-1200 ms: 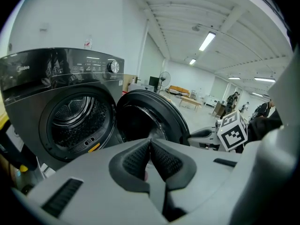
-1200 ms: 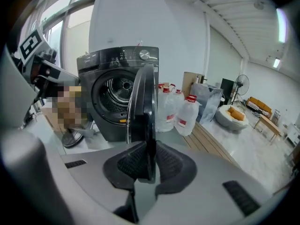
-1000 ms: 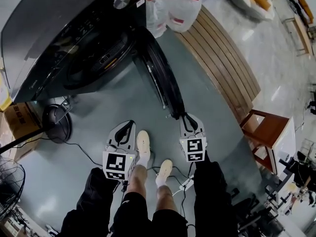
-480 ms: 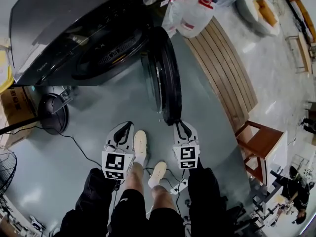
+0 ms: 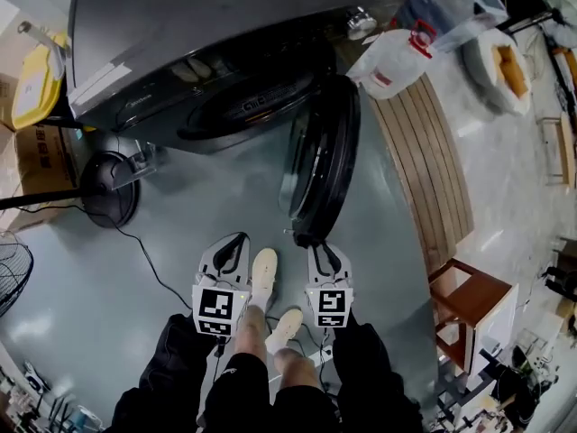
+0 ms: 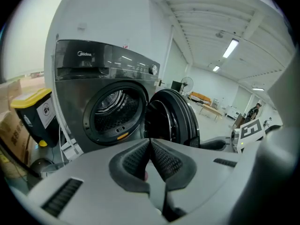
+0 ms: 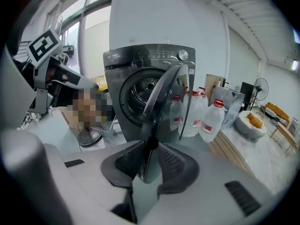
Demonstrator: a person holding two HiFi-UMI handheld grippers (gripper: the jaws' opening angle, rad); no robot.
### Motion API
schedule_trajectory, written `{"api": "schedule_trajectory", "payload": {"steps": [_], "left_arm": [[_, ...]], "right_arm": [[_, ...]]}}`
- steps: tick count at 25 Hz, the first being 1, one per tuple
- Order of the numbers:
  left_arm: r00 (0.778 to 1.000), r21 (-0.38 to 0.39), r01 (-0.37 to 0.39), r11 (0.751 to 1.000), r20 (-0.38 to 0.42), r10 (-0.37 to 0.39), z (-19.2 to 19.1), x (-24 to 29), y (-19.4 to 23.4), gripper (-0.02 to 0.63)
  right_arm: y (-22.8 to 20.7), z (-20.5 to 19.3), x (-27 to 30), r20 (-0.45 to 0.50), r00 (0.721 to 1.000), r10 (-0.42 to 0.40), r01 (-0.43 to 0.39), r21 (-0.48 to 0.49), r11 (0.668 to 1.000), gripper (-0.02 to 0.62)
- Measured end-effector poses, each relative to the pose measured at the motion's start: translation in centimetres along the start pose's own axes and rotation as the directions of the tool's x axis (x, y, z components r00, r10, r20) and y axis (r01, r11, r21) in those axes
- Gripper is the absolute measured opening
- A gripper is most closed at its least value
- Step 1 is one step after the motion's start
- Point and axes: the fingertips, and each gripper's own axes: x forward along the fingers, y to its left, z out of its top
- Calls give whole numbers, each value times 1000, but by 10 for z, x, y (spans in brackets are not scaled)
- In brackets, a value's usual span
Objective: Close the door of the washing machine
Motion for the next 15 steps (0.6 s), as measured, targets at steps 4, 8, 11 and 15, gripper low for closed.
{"api": "schedule_trajectory", "payload": {"steps": [4,8,11,15], "left_arm": [[998,-41,-56,998,2,56,-15,-16,37,26],[994,-89,-111,990,-3,111,-30,-32,64,26],[990,-117,-142,983,-3,142,-38,-40,83,26],[985,-146,-169,975,4,172,-47,-51,102,26]], "right_arm": [[37,13,19,25,1000,-8,8,-28,1000,113],[63,15,35,20,1000,10,-10,-24,1000,118],[82,25,49,42,999,20,-19,-24,1000,123],[104,34,61,47,999,23,-22,-13,1000,124]]}}
